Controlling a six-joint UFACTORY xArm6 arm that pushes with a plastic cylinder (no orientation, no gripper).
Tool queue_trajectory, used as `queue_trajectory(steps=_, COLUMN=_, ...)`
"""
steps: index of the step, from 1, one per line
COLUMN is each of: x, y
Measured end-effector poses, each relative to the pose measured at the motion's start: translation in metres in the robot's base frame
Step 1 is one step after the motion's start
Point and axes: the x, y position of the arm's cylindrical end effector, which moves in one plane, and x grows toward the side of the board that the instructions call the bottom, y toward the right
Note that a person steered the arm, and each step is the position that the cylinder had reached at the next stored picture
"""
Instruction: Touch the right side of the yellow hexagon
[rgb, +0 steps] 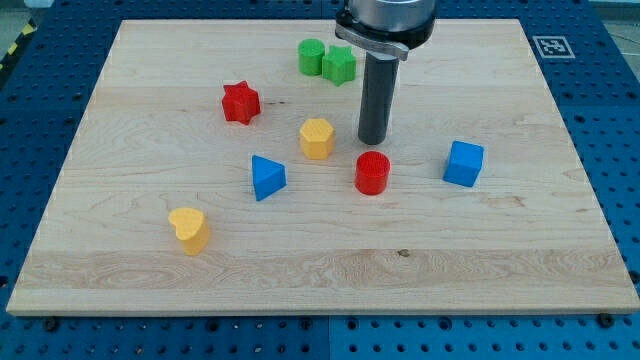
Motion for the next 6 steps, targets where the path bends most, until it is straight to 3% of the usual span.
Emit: queue_trajectory(steps=6, x=0.014, y=-0.037)
